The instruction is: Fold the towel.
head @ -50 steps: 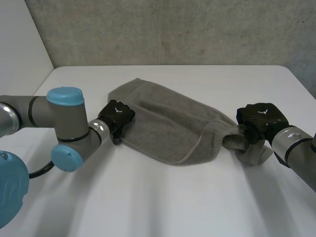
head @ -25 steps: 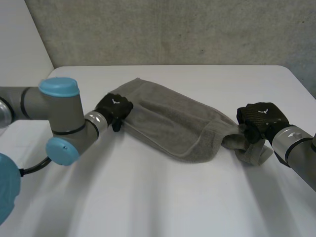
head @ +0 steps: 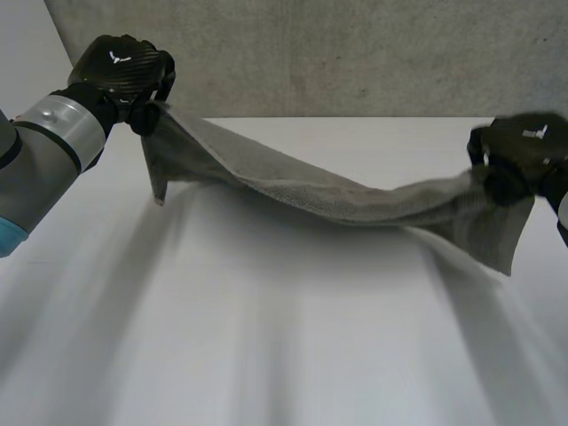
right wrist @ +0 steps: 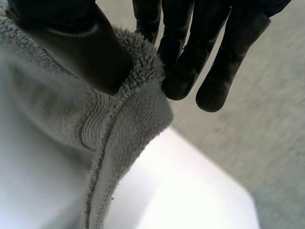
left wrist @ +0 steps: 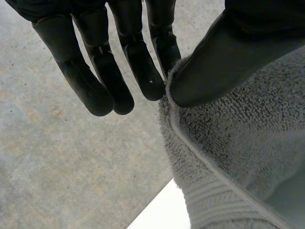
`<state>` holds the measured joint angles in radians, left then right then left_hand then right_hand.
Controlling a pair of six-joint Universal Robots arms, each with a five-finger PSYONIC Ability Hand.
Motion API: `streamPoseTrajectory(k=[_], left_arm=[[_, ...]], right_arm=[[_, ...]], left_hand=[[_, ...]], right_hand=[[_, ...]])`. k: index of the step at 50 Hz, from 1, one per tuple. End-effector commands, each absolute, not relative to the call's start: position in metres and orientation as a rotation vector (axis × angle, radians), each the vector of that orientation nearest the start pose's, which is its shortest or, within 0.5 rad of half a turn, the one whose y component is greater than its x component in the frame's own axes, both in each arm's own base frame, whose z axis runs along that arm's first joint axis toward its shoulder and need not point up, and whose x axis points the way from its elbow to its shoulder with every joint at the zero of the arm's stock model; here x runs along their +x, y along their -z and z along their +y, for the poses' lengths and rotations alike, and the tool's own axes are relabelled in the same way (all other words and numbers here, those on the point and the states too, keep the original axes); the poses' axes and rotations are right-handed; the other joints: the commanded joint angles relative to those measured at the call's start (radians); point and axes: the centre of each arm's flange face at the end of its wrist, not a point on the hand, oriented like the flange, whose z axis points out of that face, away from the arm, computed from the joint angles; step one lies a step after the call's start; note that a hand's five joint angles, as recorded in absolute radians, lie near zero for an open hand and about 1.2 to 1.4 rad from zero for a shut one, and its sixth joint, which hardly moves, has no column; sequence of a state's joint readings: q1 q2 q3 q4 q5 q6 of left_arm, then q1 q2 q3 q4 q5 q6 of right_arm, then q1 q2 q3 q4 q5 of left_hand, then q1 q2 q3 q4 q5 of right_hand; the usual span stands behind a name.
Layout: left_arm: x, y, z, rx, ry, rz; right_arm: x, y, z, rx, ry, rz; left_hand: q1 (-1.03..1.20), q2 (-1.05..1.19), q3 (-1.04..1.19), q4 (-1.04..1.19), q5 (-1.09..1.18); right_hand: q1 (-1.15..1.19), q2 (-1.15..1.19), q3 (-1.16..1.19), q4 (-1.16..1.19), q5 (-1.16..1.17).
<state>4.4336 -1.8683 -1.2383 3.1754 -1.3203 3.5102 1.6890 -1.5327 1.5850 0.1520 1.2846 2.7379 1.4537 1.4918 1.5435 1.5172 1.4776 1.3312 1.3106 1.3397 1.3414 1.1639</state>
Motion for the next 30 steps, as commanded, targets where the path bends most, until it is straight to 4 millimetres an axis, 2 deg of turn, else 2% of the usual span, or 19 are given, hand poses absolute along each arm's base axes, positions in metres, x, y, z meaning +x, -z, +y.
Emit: streamPoseTrajectory(k=[1,2,4,5,7,10,11,12,13,15,16,18,19,20,21,23,27,29,30], left_arm=[[-0.265,-0.251,-0.32,1.086,2.177,2.205],[-0.265,-0.25,-0.32,1.086,2.177,2.206],[-0.277,-0.219,-0.307,1.175,2.068,2.312],[-0.277,-0.219,-0.307,1.175,2.068,2.312],[-0.277,-0.193,-0.3,1.222,1.964,2.38],[-0.276,-0.183,-0.297,1.244,1.925,2.392],[-0.276,-0.178,-0.296,1.266,1.899,2.387],[-0.276,-0.175,-0.294,1.295,1.881,2.368],[-0.276,-0.175,-0.294,1.296,1.881,2.368],[-0.275,-0.171,-0.292,1.341,1.851,2.334],[-0.275,-0.171,-0.292,1.341,1.851,2.334],[-0.274,-0.168,-0.29,1.358,1.835,2.329],[-0.274,-0.168,-0.29,1.358,1.835,2.329],[-0.273,-0.169,-0.29,1.357,1.836,2.326],[-0.273,-0.169,-0.29,1.357,1.836,2.326],[-0.273,-0.169,-0.289,1.354,1.836,2.328],[-0.274,-0.17,-0.289,1.357,1.839,2.323],[-0.274,-0.171,-0.289,1.356,1.843,2.32],[-0.274,-0.171,-0.289,1.356,1.843,2.32]], right_arm=[[0.192,-0.224,-0.273,-1.276,1.656,2.368],[0.192,-0.224,-0.272,-1.277,1.656,2.368],[0.192,-0.203,-0.269,-1.485,1.574,2.356],[0.192,-0.203,-0.269,-1.486,1.574,2.356],[0.189,-0.177,-0.266,-1.697,1.436,2.352],[0.188,-0.169,-0.266,-1.765,1.398,2.338],[0.188,-0.167,-0.266,-1.798,1.39,2.325],[0.189,-0.17,-0.267,-1.781,1.415,2.326],[0.189,-0.17,-0.267,-1.781,1.415,2.326],[0.191,-0.188,-0.272,-1.659,1.511,2.339],[0.191,-0.188,-0.272,-1.658,1.512,2.339],[0.192,-0.209,-0.281,-1.407,1.587,2.374],[0.192,-0.209,-0.281,-1.405,1.587,2.374],[0.193,-0.216,-0.285,-1.281,1.6,2.385],[0.193,-0.216,-0.286,-1.279,1.6,2.385],[0.194,-0.226,-0.29,-1.112,1.588,2.384],[0.198,-0.223,-0.288,-1.079,1.48,2.389],[0.203,-0.209,-0.292,-1.093,1.375,2.399],[0.203,-0.209,-0.292,-1.093,1.375,2.399]], left_hand=[[-0.057,-0.096,-0.147,-0.121,-0.256],[-0.057,-0.096,-0.147,-0.121,-0.256],[-0.057,-0.096,-0.147,-0.121,-0.256],[-0.057,-0.096,-0.147,-0.121,-0.256],[-0.057,-0.096,-0.147,-0.121,-0.256],[-0.057,-0.096,-0.147,-0.121,-0.256],[-0.057,-0.096,-0.147,-0.121,-0.256],[-0.057,-0.096,-0.147,-0.121,-0.256],[-0.057,-0.096,-0.147,-0.121,-0.256],[-0.057,-0.096,-0.147,-0.121,-0.256],[-0.057,-0.096,-0.147,-0.121,-0.256],[-0.057,-0.096,-0.147,-0.121,-0.256],[-0.057,-0.096,-0.147,-0.121,-0.256],[-0.057,-0.096,-0.147,-0.121,-0.256],[-0.057,-0.096,-0.147,-0.121,-0.256],[-0.057,-0.096,-0.147,-0.121,-0.256],[-0.057,-0.096,-0.147,-0.121,-0.256],[-0.057,-0.096,-0.147,-0.121,-0.256],[-0.057,-0.096,-0.147,-0.121,-0.256]], right_hand=[[0.065,0.086,0.057,0.055,0.058],[0.065,0.086,0.057,0.055,0.058],[0.065,0.086,0.057,0.055,0.058],[0.065,0.086,0.057,0.055,0.058],[0.065,0.086,0.057,0.055,0.058],[0.034,0.054,0.025,0.024,0.027],[-0.449,-0.428,-0.457,-0.459,-0.456],[-0.82,-0.799,-0.828,-0.83,-0.827],[-0.823,-0.803,-0.832,-0.834,-0.831],[-0.893,-0.873,-0.902,-0.903,-0.901],[-0.894,-0.873,-0.902,-0.904,-0.901],[-0.976,-0.955,-0.985,-0.986,-0.983],[-0.976,-0.956,-0.985,-0.986,-0.983],[-0.973,-0.953,-0.982,-0.983,-0.98],[-0.973,-0.953,-0.982,-0.983,-0.98],[-0.97,-0.95,-0.979,-0.98,-0.978],[-0.958,-0.938,-0.967,-0.969,-0.966],[-0.956,-0.935,-0.964,-0.966,-0.963],[-0.956,-0.935,-0.964,-0.966,-0.963]])
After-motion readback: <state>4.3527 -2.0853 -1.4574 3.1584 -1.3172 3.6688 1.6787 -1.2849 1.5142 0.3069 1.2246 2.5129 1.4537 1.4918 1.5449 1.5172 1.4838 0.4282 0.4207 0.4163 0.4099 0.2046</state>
